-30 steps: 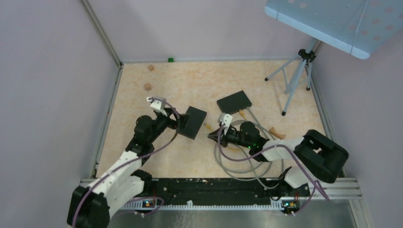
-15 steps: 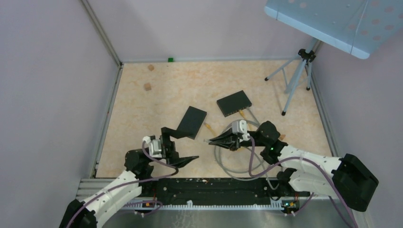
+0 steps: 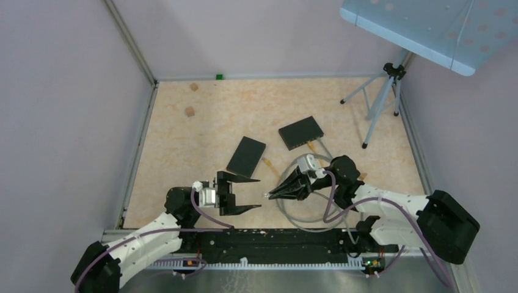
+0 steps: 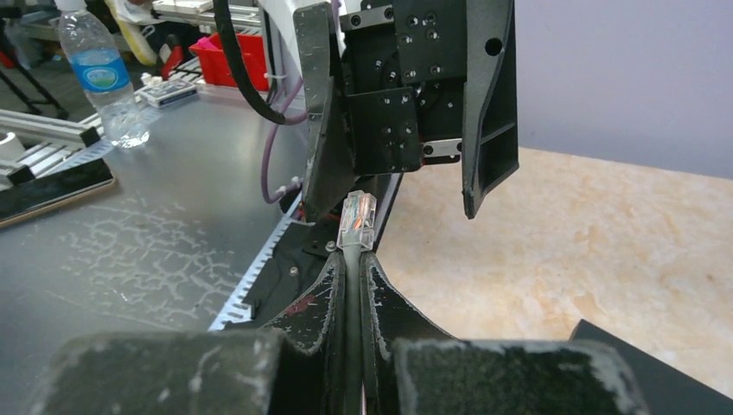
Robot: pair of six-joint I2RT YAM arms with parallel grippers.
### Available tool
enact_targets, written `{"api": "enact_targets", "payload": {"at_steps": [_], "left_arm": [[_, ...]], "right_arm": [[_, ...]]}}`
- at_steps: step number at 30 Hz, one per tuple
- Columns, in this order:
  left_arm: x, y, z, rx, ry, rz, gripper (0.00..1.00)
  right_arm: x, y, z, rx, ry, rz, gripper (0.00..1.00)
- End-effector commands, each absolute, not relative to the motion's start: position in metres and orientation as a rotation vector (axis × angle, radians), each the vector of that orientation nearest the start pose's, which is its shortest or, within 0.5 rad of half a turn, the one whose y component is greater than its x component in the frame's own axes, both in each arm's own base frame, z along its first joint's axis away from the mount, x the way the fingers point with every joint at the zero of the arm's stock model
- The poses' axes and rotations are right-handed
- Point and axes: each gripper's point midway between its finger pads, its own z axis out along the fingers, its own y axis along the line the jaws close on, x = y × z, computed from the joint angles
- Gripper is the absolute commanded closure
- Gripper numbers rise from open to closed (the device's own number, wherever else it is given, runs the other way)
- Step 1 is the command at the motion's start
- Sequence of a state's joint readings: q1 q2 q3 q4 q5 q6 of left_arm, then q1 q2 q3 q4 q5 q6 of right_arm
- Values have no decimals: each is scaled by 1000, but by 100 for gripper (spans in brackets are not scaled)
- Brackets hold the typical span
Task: Insert the plug into the switch port
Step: Insert the connector into the switch port.
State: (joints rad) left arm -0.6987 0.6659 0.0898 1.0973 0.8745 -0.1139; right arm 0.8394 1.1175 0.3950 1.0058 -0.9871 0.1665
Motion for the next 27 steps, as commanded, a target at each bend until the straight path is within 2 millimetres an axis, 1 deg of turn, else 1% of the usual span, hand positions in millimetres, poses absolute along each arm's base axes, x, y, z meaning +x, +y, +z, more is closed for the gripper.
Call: {"api": "enact_targets", "payload": {"at_steps": [1, 7, 12, 15, 19, 24, 26, 27], "left_arm": [[84, -258, 265, 1136, 663, -1123, 29], [78, -265, 264, 1188, 647, -1155, 42], [75, -268, 265, 1214, 634, -1160, 54], [75, -268, 266, 1219, 633, -1159, 57], [74, -267, 269, 1216, 623, -1154, 57], [73, -269, 268, 1232, 632, -1162, 67], [73, -268, 269, 1228, 631, -1160, 67], [74, -268, 269, 1225, 634, -1158, 64]], "right_arm": [[80, 323, 268, -1298, 799, 1515, 100], [80, 326, 273, -1252, 776, 1568, 100], [84, 331, 265, -1250, 806, 1585, 100], [86, 333, 260, -1251, 823, 1586, 100], [87, 333, 257, -1251, 835, 1587, 100], [89, 335, 255, -1250, 844, 1588, 100], [89, 335, 253, -1253, 851, 1592, 100], [89, 335, 253, -1255, 853, 1595, 100]]}}
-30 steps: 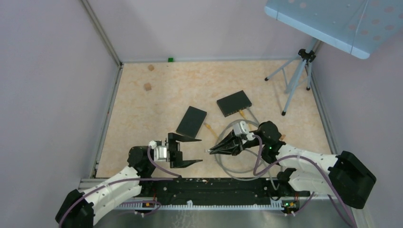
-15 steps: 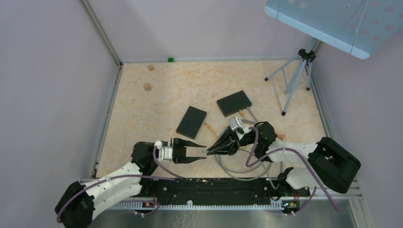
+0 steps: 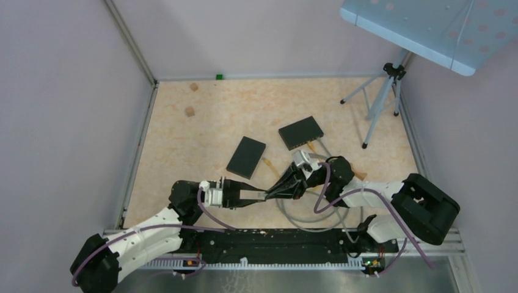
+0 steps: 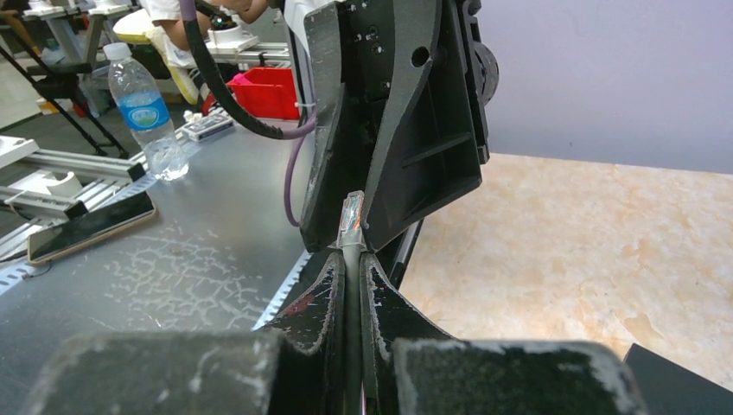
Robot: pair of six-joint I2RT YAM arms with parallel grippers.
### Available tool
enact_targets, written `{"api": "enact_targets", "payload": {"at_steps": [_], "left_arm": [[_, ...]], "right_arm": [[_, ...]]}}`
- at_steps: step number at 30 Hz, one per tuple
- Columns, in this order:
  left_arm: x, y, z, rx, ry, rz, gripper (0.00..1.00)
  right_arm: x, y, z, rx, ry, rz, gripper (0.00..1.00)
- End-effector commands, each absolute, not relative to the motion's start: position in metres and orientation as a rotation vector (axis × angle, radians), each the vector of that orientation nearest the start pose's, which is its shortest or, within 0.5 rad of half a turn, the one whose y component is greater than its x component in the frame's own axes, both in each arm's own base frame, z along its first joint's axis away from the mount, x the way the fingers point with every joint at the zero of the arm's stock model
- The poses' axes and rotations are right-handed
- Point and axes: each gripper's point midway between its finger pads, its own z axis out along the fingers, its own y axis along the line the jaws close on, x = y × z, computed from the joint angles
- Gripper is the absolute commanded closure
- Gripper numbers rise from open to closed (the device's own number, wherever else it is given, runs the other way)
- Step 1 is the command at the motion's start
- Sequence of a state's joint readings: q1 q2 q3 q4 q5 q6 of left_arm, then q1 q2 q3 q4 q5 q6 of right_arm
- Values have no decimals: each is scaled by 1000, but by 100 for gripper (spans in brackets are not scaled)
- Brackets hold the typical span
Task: Insert the plug into the switch port
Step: Insert the connector into the switch port.
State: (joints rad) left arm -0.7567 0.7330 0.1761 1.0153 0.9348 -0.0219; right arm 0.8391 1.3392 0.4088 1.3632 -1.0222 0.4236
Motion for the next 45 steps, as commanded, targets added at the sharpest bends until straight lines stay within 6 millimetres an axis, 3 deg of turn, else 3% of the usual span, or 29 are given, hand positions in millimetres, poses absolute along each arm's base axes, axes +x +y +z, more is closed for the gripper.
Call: {"api": "enact_targets", "payload": {"at_steps": [1, 4, 7, 9, 11, 12, 13, 16, 18, 21, 27, 34, 39, 45], "left_arm": [[74, -268, 270, 1221, 637, -1156, 61], [77, -268, 269, 1221, 635, -1133, 58], [76, -269, 268, 1234, 638, -1138, 65], [76, -271, 266, 1254, 644, -1144, 76], [77, -272, 264, 1270, 659, -1148, 99], [77, -272, 262, 1272, 672, -1150, 100], [78, -273, 261, 1272, 682, -1153, 100], [84, -272, 260, 1237, 735, -1151, 100], [90, -271, 261, 1185, 776, -1138, 100], [103, -264, 267, 1032, 862, -1136, 100], [121, -247, 273, 740, 957, -1186, 100], [125, -237, 266, 587, 1011, -1254, 100], [129, -234, 259, 561, 1045, -1241, 100], [118, -237, 259, 628, 1015, -1265, 100]], "right_arm": [[88, 336, 252, -1257, 856, 1599, 100], [87, 335, 252, -1260, 851, 1607, 100], [87, 336, 252, -1265, 847, 1609, 100], [87, 336, 252, -1265, 844, 1608, 100], [87, 335, 254, -1263, 836, 1606, 100], [87, 335, 254, -1263, 833, 1604, 100], [86, 334, 255, -1259, 829, 1599, 100], [92, 332, 257, -1219, 801, 1524, 77], [103, 331, 253, -1175, 827, 1440, 63], [129, 330, 251, -1094, 888, 1276, 51], [147, 324, 253, -1041, 853, 1077, 49], [140, 335, 258, -1072, 803, 1052, 54], [124, 343, 249, -1147, 793, 1142, 51], [128, 350, 246, -1114, 817, 1171, 51]]}}
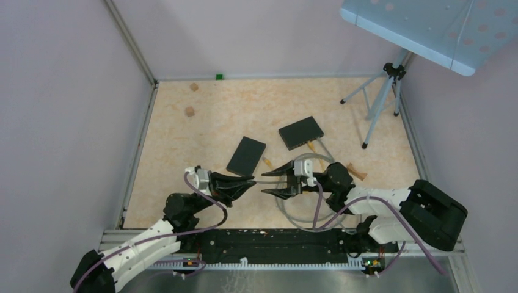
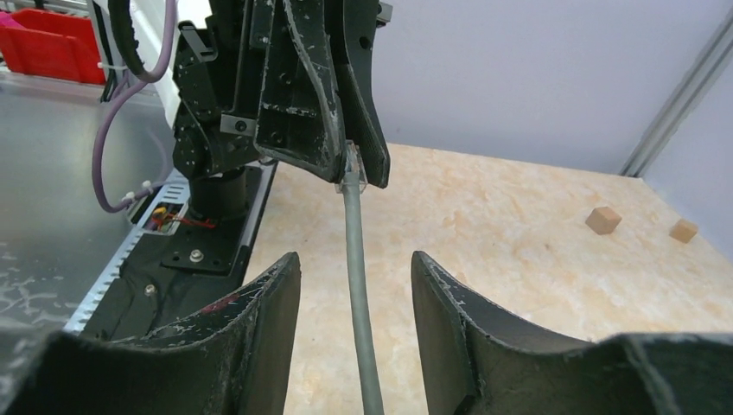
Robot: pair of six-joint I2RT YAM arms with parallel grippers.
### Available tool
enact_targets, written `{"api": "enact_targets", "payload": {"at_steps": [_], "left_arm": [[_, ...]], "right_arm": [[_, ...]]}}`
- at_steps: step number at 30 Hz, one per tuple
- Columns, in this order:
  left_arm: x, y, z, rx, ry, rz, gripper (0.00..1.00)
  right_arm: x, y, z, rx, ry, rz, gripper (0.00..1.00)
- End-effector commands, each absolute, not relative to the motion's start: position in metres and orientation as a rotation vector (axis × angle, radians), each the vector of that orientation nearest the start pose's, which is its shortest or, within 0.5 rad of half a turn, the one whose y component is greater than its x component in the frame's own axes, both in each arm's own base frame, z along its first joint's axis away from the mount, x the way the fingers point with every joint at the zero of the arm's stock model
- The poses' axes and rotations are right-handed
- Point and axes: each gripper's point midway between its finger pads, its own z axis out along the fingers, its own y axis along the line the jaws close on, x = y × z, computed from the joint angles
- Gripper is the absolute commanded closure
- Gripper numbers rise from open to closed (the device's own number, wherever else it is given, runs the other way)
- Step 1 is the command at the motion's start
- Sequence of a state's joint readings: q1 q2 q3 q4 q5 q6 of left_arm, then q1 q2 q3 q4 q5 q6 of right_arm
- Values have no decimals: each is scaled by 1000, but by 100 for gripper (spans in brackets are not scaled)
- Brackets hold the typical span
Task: Insert the plug into the switch port
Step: Insert the connector into the switch port.
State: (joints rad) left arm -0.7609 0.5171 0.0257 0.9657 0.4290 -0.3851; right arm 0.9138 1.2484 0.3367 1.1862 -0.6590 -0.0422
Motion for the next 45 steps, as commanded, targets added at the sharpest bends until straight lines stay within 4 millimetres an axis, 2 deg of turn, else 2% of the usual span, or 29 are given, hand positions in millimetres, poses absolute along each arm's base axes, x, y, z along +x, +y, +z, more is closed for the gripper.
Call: {"api": "enact_targets", "payload": {"at_steps": [1, 10, 18, 21, 23, 25, 26, 28, 30, 31, 33, 35, 38, 39, 45], "left_arm": [[117, -239, 258, 639, 1015, -1270, 100], [113, -240, 255, 658, 1017, -1287, 100], [114, -240, 254, 658, 1023, -1283, 100], [115, -240, 253, 654, 1030, -1279, 100], [116, -239, 251, 644, 1037, -1276, 100], [122, -238, 250, 614, 1058, -1262, 100], [125, -237, 250, 600, 1067, -1250, 93], [129, -236, 251, 603, 1061, -1214, 60], [129, -235, 256, 627, 1037, -1178, 34], [129, -234, 259, 634, 1023, -1162, 25], [128, -229, 265, 625, 988, -1131, 14], [128, -221, 269, 600, 952, -1105, 9], [132, -209, 277, 528, 926, -1064, 8], [136, -206, 266, 505, 953, -1047, 9], [150, -192, 256, 416, 1001, -979, 12]], "right_arm": [[129, 351, 248, -1102, 807, 1173, 52], [119, 355, 270, -1024, 712, 1314, 62], [117, 359, 264, -1036, 716, 1340, 73], [116, 357, 265, -1034, 709, 1340, 83], [115, 355, 266, -1023, 706, 1338, 100], [117, 354, 265, -1009, 722, 1334, 100], [117, 354, 262, -1014, 741, 1334, 100], [121, 355, 257, -1021, 794, 1328, 100], [128, 355, 252, -1014, 862, 1305, 100], [132, 355, 248, -1008, 903, 1287, 100], [146, 352, 239, -971, 988, 1225, 100], [159, 346, 232, -932, 1061, 1152, 100], [171, 339, 220, -917, 1140, 1064, 100], [172, 337, 218, -919, 1154, 1048, 100], [174, 330, 220, -917, 1181, 1007, 100]]}}
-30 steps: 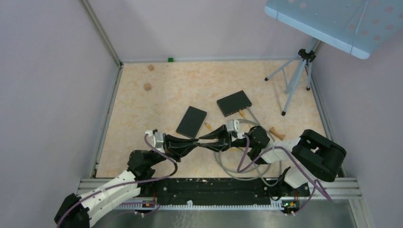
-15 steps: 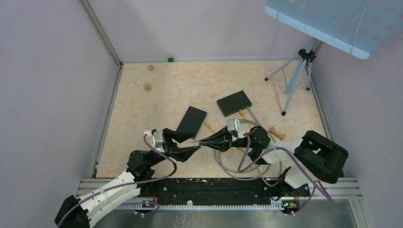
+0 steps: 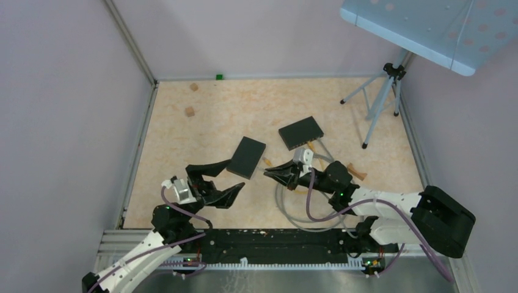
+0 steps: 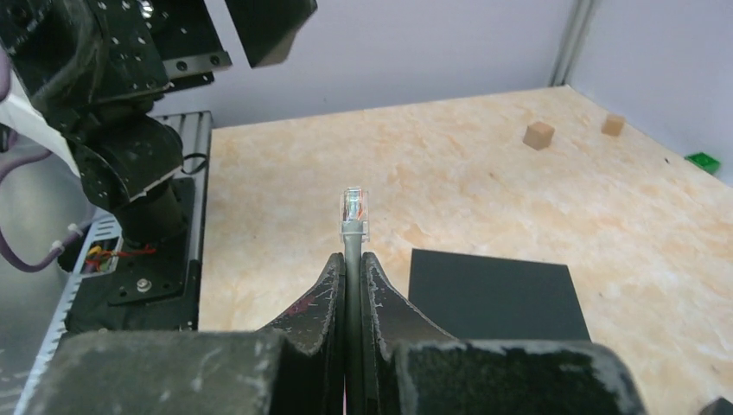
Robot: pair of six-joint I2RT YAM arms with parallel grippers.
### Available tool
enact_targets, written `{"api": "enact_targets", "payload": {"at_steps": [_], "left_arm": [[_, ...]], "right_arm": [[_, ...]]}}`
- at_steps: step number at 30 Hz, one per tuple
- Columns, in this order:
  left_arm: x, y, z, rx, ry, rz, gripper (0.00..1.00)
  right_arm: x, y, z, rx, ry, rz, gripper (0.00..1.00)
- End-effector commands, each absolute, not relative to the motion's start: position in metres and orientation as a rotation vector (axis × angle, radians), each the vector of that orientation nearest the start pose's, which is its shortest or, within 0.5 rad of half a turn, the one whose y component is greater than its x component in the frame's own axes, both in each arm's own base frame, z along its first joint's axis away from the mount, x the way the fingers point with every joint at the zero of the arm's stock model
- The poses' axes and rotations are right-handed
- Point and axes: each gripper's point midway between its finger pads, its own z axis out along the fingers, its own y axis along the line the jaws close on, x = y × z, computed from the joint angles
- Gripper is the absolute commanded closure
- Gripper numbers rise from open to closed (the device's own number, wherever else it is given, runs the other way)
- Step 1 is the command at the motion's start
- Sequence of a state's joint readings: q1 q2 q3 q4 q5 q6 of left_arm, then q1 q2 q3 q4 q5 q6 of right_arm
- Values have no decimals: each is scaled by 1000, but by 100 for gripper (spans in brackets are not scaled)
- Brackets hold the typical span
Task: Insert the plug into the switch port
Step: Insert the connector into the switch port.
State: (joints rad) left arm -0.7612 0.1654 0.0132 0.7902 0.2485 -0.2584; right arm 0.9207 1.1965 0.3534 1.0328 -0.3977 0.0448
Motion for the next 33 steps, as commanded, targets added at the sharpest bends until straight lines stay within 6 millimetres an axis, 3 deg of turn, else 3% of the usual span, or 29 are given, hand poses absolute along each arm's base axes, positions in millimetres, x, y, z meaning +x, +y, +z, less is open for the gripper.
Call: {"api": "enact_targets", "payload": {"at_steps": [1, 7, 10, 12, 14, 18, 23, 28, 33], "left_arm": [[152, -191, 255, 404, 1010, -969, 12], [173, -182, 239, 312, 1114, -904, 13], [202, -164, 217, 119, 1257, -816, 13], [213, -162, 201, 80, 1342, -782, 13], [222, -165, 189, 82, 1417, -765, 12], [242, -174, 162, 144, 1579, -788, 12], [275, -164, 141, 171, 1681, -761, 11], [304, -166, 141, 222, 1675, -719, 10], [321, -185, 131, 326, 1696, -786, 12]], "right_arm": [[173, 329, 223, -912, 1179, 1010, 100], [175, 328, 226, -879, 1234, 1028, 100], [186, 329, 208, -900, 1305, 962, 100], [195, 328, 192, -915, 1335, 895, 100], [204, 328, 172, -928, 1349, 832, 100], [217, 334, 152, -955, 1327, 750, 100], [232, 344, 131, -982, 1279, 664, 100], [242, 356, 112, -1001, 1259, 633, 100], [249, 364, 90, -1027, 1257, 611, 100]]}}
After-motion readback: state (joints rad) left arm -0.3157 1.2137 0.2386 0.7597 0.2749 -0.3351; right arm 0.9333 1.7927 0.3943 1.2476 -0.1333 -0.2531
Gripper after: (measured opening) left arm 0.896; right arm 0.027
